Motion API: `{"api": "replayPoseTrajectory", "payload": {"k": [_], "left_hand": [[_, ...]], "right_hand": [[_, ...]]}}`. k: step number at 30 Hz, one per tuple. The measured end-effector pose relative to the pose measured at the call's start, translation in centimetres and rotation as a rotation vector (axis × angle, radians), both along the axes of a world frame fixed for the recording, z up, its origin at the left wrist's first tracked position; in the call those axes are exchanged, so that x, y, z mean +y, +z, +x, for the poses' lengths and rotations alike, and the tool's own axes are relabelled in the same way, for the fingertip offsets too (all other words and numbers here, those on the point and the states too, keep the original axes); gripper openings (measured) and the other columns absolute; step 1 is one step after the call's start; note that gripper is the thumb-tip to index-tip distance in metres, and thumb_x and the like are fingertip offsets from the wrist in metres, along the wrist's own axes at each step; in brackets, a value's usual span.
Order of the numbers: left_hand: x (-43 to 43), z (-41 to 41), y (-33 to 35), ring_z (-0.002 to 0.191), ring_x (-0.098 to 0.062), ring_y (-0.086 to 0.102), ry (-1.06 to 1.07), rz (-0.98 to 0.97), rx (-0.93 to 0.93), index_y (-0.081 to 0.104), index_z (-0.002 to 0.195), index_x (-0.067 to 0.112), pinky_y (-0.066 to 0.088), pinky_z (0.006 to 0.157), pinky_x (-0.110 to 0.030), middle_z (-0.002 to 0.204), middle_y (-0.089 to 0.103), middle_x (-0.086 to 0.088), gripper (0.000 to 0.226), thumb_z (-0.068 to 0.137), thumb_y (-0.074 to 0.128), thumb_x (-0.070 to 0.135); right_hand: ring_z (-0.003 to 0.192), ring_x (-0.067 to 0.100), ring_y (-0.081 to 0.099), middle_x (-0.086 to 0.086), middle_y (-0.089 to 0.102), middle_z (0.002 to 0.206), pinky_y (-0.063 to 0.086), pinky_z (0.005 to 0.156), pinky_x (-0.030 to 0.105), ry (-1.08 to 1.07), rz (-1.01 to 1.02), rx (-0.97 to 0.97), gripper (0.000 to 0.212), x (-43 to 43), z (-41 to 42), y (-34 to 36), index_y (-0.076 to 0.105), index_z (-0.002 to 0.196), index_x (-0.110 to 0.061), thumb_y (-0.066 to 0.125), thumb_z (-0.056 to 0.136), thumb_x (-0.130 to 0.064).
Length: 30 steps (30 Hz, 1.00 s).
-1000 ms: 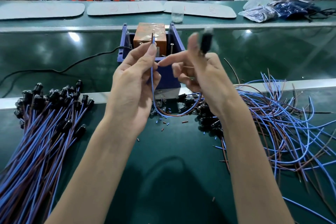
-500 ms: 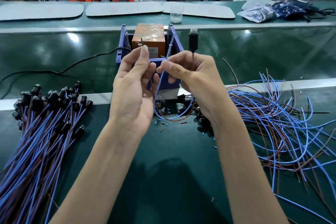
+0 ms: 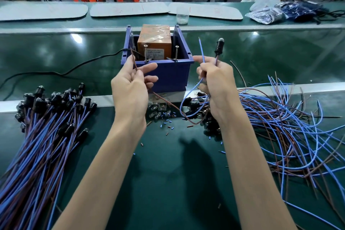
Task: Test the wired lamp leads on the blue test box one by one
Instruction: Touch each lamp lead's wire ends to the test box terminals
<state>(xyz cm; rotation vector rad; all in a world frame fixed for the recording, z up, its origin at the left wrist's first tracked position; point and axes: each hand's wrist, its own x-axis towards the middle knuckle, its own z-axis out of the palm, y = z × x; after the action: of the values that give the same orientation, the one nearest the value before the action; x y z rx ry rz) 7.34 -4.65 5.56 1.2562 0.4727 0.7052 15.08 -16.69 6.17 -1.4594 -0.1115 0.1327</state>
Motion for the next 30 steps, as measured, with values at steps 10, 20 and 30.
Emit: {"api": "replayPoseTrajectory", "payload": {"k": [10, 20, 30], "left_hand": [[2.1, -0.3, -1.7, 0.047, -0.018, 0.066, 0.068, 0.293, 0.122, 0.049, 0.093, 0.027, 0.048, 0.046, -0.018, 0.066, 0.072, 0.005, 0.014, 0.100, 0.050, 0.015], [2.9, 0.5, -2.4, 0.051, -0.010, 0.067, 0.147, 0.232, 0.171, 0.069, 0.095, 0.017, 0.053, 0.063, -0.022, 0.068, 0.073, 0.011, 0.021, 0.094, 0.050, 0.008], [2.3, 0.1, -1.7, 0.059, -0.017, 0.071, 0.260, 0.189, -0.031, 0.060, 0.108, 0.020, 0.052, 0.057, -0.018, 0.085, 0.073, 0.001, 0.023, 0.099, 0.044, 0.005]], "right_hand": [[0.055, 0.005, 0.048, -0.013, 0.054, 0.045, 0.041, 0.064, 0.020, -0.032, -0.139, -0.098, 0.033, -0.1, 1.0, -2.4, 0.055, 0.128, -0.020, 0.051, 0.097, -0.010], [0.056, 0.010, 0.037, -0.015, 0.049, 0.046, 0.030, 0.065, 0.033, -0.111, -0.207, -0.058, 0.033, 0.3, 1.9, -3.0, 0.063, 0.076, -0.006, 0.045, 0.099, -0.020], [0.046, 0.002, 0.042, -0.014, 0.062, 0.052, 0.035, 0.066, 0.025, -0.074, -0.179, -0.137, 0.037, 0.2, 1.5, -3.1, 0.056, 0.132, -0.016, 0.052, 0.095, -0.011]]}}
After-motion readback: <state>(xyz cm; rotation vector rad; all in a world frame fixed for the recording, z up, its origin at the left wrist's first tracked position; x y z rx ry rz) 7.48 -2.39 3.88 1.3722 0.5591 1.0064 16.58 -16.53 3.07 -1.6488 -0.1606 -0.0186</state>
